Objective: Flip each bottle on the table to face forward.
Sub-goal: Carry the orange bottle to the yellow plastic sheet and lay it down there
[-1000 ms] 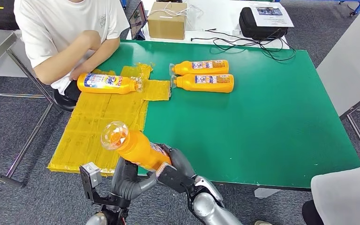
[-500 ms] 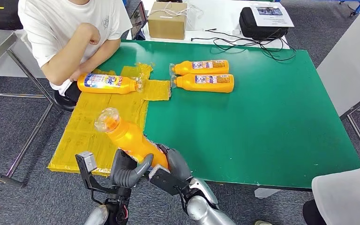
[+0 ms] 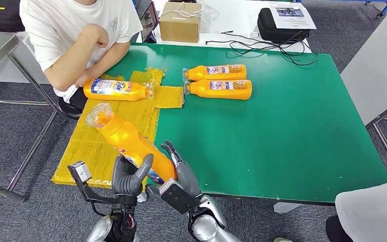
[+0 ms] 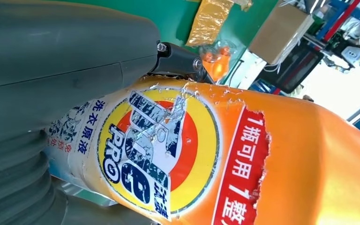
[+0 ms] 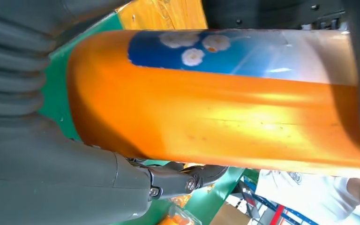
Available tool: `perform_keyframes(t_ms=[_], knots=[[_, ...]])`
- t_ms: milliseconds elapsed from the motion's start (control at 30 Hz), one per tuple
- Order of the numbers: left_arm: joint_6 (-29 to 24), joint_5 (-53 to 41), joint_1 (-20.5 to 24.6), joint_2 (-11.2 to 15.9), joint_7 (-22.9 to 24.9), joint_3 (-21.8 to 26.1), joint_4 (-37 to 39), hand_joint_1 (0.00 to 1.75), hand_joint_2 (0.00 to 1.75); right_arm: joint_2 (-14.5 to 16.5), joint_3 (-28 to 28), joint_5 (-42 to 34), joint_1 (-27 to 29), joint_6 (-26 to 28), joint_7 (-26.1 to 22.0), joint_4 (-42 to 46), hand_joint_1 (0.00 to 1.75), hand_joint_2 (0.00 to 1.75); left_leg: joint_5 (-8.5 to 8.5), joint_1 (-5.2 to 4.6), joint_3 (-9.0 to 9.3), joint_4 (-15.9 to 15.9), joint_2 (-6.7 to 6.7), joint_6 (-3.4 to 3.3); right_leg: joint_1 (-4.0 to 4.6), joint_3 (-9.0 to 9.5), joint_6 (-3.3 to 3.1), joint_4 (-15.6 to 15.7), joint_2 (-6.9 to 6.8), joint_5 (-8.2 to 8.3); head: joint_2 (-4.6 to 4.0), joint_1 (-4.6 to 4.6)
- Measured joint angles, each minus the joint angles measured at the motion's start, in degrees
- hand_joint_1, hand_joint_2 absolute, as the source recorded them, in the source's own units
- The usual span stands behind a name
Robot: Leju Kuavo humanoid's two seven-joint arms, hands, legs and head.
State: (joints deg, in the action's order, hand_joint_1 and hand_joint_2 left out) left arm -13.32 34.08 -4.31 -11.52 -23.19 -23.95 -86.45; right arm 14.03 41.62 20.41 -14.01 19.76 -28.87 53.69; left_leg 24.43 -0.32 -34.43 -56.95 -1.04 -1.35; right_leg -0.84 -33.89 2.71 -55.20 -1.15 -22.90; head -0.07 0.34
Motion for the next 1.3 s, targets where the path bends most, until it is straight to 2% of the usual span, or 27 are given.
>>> perform_keyframes(t_ms=[100, 233, 267, 400, 533, 633, 767, 867, 900, 1033, 1267, 1300], knots=[[-4.5, -4.8, 0.1, 0.0, -2.2, 0.0, -0.1, 1.69, 1.75, 0.0, 0.0, -0.7, 0.4, 1.8, -0.8, -0.1, 0.00, 0.00, 0.00, 0.00, 0.00, 0.0, 0.00, 0.00, 0.00, -0.01, 0.00, 0.0, 0.00, 0.00, 0.00, -0.01], [-11.6, -17.7, 1.0, 0.5, -3.8, -0.2, 0.0, 1.54, 1.75, 0.0, -0.7, -2.5, 1.4, 5.0, -3.3, -0.5, 0.00, 0.00, 0.00, 0.01, 0.00, 0.0, 0.01, 0.00, 0.01, -0.01, 0.00, 0.0, 0.00, 0.00, 0.00, 0.00], [-12.2, -19.8, 1.4, 0.7, -3.8, -0.3, 0.2, 1.53, 1.75, 0.0, -1.0, -2.8, 1.6, 5.5, -3.7, -0.5, 0.00, 0.00, 0.00, 0.01, 0.00, 0.0, 0.00, 0.00, 0.01, -0.01, 0.00, 0.0, 0.00, 0.00, 0.00, 0.00], [-14.6, -31.0, 2.9, 2.0, -2.7, -0.1, 1.9, 1.72, 1.75, 0.1, -2.8, -3.4, 2.4, 7.8, -5.5, -0.4, 0.00, 0.00, 0.00, 0.00, 0.01, 0.0, 0.01, 0.00, 0.01, 0.00, 0.00, 0.0, -0.01, 0.00, 0.00, 0.00], [-16.0, -43.1, 5.0, 3.2, -0.6, 1.8, 5.1, 1.61, 1.75, 0.1, -6.6, -3.9, 3.7, 10.1, -6.4, 1.0, 0.00, 0.00, -0.01, 0.00, 0.02, 0.0, 0.01, 0.01, 0.00, 0.00, 0.00, 0.0, 0.00, 0.01, 0.00, 0.01], [-17.3, -50.8, 7.0, 4.0, 1.3, 4.0, 7.9, 1.61, 1.75, 0.1, -9.9, -4.2, 4.7, 10.3, -6.8, 2.3, 0.00, 0.00, -0.02, 0.00, 0.02, 0.0, 0.01, 0.01, 0.01, 0.01, 0.00, 0.0, 0.00, 0.01, 0.00, 0.00], [-17.7, -54.2, 8.7, 4.7, 2.2, 5.8, 10.6, 1.51, 1.75, 0.1, -12.7, -4.1, 5.6, 10.3, -7.0, 3.7, 0.00, 0.00, -0.02, 0.01, 0.01, 0.0, 0.00, 0.01, 0.01, 0.00, 0.00, 0.0, 0.00, 0.01, 0.00, 0.00], [-18.1, -60.0, 9.9, 5.1, 5.3, 6.2, 12.4, 1.70, 1.75, 0.3, -14.0, -4.0, 6.1, 9.6, -7.0, 4.4, 0.00, 0.00, -0.02, 0.01, 0.00, 0.0, 0.02, 0.01, 0.01, 0.00, 0.00, 0.0, -0.01, 0.01, 0.00, 0.00], [-17.9, -63.7, 10.6, 5.4, 7.5, 6.3, 13.4, 1.75, 1.75, 0.4, -14.4, -4.0, 6.3, 9.0, -7.0, 4.7, 0.00, 0.00, -0.02, 0.01, 0.00, 0.0, 0.03, 0.01, 0.01, 0.00, -0.01, 0.0, -0.01, 0.01, 0.00, 0.01], [-13.6, -76.2, 15.5, 6.7, 15.5, 7.1, 20.6, 1.75, 1.75, 0.9, -15.5, -4.0, 7.1, 5.1, -6.6, 6.2, 0.00, 0.00, -0.04, 0.01, 0.01, 0.0, 0.03, 0.03, 0.01, 0.00, -0.01, 0.0, -0.01, 0.02, 0.00, 0.02], [-0.9, -88.6, 28.5, 8.8, 21.4, 8.1, 39.1, 1.75, 1.75, 1.7, -15.7, -5.9, 7.4, -0.4, -5.9, 6.6, 0.00, 0.00, -0.18, 0.05, 0.03, 0.0, 0.07, 0.11, 0.03, 0.06, -0.02, 0.0, -0.05, 0.06, 0.00, 0.02], [0.9, -89.4, 30.2, 8.9, 21.9, 8.0, 41.2, 1.52, 1.75, 1.8, -15.7, -6.4, 7.3, -0.8, -6.1, 6.3, 0.00, 0.00, -0.18, 0.04, 0.05, 0.0, 0.07, 0.11, 0.03, 0.09, -0.02, 0.0, -0.05, 0.06, 0.00, 0.01]])
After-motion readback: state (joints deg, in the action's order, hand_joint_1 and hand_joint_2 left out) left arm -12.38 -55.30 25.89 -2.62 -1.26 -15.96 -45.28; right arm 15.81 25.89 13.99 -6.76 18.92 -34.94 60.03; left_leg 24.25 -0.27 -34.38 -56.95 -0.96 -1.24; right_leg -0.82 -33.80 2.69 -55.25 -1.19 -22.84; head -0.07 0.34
